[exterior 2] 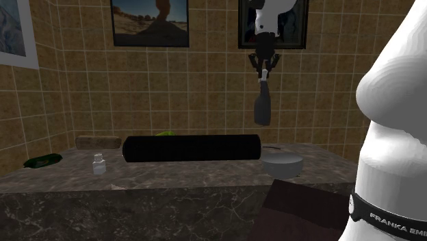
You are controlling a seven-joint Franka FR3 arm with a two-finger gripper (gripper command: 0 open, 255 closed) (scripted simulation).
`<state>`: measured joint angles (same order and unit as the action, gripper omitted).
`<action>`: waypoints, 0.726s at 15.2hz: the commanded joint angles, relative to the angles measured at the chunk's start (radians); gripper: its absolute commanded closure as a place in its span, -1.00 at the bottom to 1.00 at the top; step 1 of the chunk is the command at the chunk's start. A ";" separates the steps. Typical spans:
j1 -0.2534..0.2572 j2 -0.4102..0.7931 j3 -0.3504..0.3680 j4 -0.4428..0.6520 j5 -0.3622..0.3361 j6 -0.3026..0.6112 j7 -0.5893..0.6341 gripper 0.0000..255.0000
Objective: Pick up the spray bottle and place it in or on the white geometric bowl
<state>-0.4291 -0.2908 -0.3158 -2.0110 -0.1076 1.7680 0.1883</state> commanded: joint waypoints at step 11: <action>-0.078 -0.119 -0.105 -0.083 -0.069 -0.017 -0.158 1.00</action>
<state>-0.5059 -0.4079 -0.4185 -2.0791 -0.1750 1.7374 0.0317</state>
